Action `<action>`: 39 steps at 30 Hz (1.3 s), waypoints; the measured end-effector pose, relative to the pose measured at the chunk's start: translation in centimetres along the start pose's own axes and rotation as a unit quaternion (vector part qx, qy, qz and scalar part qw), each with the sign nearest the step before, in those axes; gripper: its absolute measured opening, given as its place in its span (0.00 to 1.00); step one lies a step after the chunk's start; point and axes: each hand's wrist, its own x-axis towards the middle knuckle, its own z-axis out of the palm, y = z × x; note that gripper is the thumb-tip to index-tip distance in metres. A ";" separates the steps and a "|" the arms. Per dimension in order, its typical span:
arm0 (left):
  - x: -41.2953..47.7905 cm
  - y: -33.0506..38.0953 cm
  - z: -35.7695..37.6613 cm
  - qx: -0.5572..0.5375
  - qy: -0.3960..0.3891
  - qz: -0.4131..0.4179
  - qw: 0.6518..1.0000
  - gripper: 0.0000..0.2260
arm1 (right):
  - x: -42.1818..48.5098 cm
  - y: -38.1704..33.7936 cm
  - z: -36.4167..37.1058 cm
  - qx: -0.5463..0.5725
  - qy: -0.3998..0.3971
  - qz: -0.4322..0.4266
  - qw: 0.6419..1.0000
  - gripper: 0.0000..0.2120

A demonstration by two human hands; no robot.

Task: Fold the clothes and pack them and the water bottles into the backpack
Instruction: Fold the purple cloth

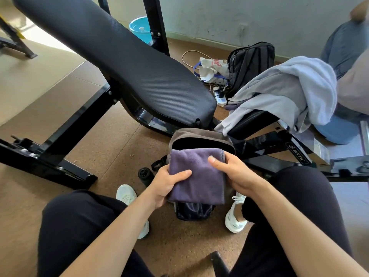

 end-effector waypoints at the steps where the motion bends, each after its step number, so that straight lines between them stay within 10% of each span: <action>1: 0.0 0.1 -0.1 0.000 0.009 0.003 1.000 0.11 | -0.1 0.0 -0.2 -0.029 -0.028 0.007 0.999 0.23; 4: -0.1 0.4 -0.5 0.000 0.018 0.015 1.000 0.10 | -0.2 0.3 -0.3 -0.090 -0.060 0.021 0.994 0.33; 10: 0.4 1.4 -2.3 0.102 0.018 0.058 0.993 0.09 | -0.1 0.2 0.2 -0.019 0.009 0.007 1.000 0.22; 18: 0.0 2.3 -4.0 -0.169 -0.150 0.070 0.972 0.16 | -0.2 -0.8 0.1 0.162 -0.056 0.003 0.985 0.18; 24: 0.0 2.5 -4.4 -0.163 -0.201 0.049 0.965 0.15 | -0.2 -1.4 -0.5 0.167 -0.106 0.028 0.980 0.16; 32: 2.0 0.8 -3.5 0.188 -0.060 0.136 0.971 0.16 | 0.8 1.7 -0.4 -0.180 -0.023 -0.041 0.983 0.09; 39: 3.0 0.1 -4.0 0.362 -0.265 -0.022 0.893 0.26 | 0.8 1.8 0.3 -0.366 -0.100 -0.064 0.923 0.18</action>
